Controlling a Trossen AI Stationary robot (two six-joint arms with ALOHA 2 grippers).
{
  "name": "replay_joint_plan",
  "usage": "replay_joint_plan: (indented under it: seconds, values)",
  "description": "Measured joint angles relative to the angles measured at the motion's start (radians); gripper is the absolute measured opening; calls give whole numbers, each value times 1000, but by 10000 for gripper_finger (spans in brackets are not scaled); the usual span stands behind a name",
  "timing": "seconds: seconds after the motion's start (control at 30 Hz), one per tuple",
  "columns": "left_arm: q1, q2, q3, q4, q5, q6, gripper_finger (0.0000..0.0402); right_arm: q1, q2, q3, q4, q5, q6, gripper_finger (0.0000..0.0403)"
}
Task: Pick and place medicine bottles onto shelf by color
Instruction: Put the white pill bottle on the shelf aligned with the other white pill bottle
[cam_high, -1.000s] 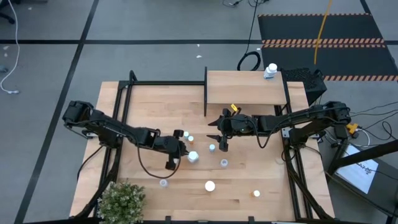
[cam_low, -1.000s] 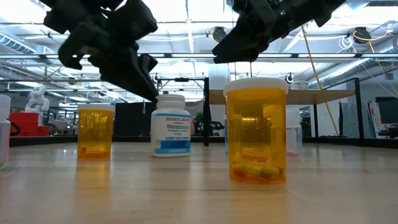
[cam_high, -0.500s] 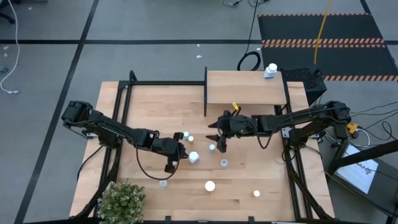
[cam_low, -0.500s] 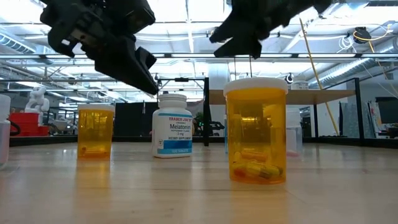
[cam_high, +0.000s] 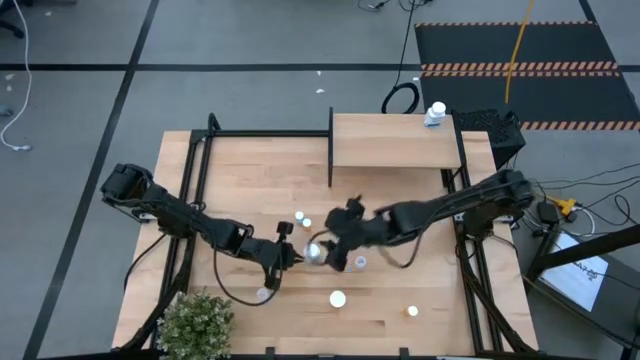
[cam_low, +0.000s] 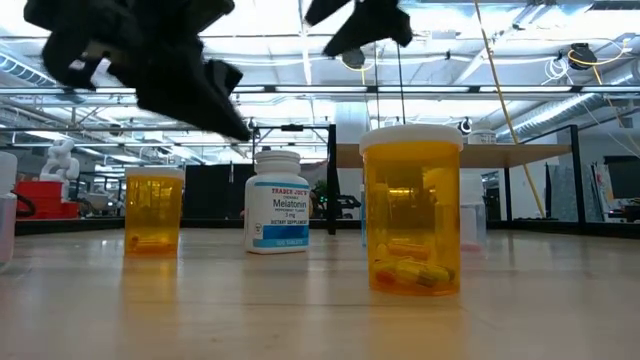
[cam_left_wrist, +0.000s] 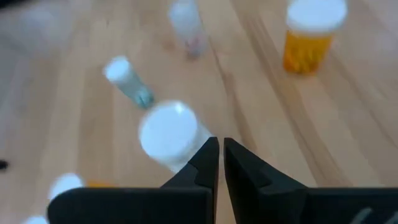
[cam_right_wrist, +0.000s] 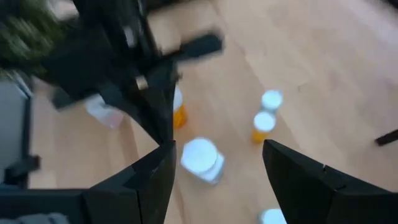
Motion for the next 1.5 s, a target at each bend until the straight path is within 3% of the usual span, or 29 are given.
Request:
replay_joint_plan:
  seconds: [0.17,0.33,0.5,0.6,0.9,1.07,1.5]
  values:
    - [0,-22,-1,-64,-47,-22,26,26,126,94,-18,-1,45,236]
    - [-35,-167,1,-162,-83,-92,26,26,192,124,-7,0,92,236]
    - [-81,-296,1,-306,-287,-164,26,9,212,148,-11,1,119,247]
    - [-88,-335,0,-366,-348,-221,26,0,212,149,0,7,127,271]
    - [-76,-343,0,-387,-369,-244,26,-1,221,149,-6,52,224,333]
    - [-50,-344,0,-377,-394,-222,26,-2,260,149,-12,44,252,336]
    - [-7,-343,0,-372,-394,-210,26,-43,374,148,-19,-112,267,333]
